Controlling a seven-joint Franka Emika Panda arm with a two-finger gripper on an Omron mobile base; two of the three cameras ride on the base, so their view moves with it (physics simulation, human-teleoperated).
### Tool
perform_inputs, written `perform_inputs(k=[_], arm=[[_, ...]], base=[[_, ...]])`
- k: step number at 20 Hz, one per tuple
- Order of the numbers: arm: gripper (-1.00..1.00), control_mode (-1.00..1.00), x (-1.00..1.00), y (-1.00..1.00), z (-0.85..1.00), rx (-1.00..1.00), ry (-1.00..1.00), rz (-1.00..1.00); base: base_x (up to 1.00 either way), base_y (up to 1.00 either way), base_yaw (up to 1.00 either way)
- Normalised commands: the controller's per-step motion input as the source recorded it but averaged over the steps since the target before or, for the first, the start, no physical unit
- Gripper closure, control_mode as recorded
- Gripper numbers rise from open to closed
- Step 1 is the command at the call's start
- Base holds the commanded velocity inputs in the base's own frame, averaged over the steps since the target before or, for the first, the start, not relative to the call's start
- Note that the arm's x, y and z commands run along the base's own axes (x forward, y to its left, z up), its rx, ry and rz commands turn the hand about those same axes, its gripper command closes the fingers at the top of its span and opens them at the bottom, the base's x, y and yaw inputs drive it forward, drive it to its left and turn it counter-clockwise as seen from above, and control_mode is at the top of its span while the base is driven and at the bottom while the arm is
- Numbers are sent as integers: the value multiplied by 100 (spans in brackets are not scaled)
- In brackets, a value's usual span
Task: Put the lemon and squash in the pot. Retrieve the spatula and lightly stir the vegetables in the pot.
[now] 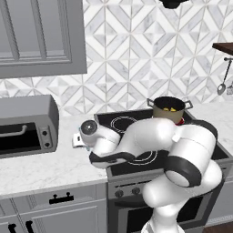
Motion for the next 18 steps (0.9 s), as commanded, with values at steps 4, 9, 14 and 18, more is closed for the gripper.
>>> perform_inputs(k=[4, 9, 14, 18], arm=[[-100, -100, 6, 19, -17, 0, 2, 0], [-100, -100, 3, 0, -25, 0, 0, 0], [-100, -100, 28, 0, -20, 0, 0, 0], [-100, -100, 47, 0, -17, 0, 1, 0]], base=[[0, 0, 0], [0, 0, 0], [0, 0, 0], [0, 0, 0]])
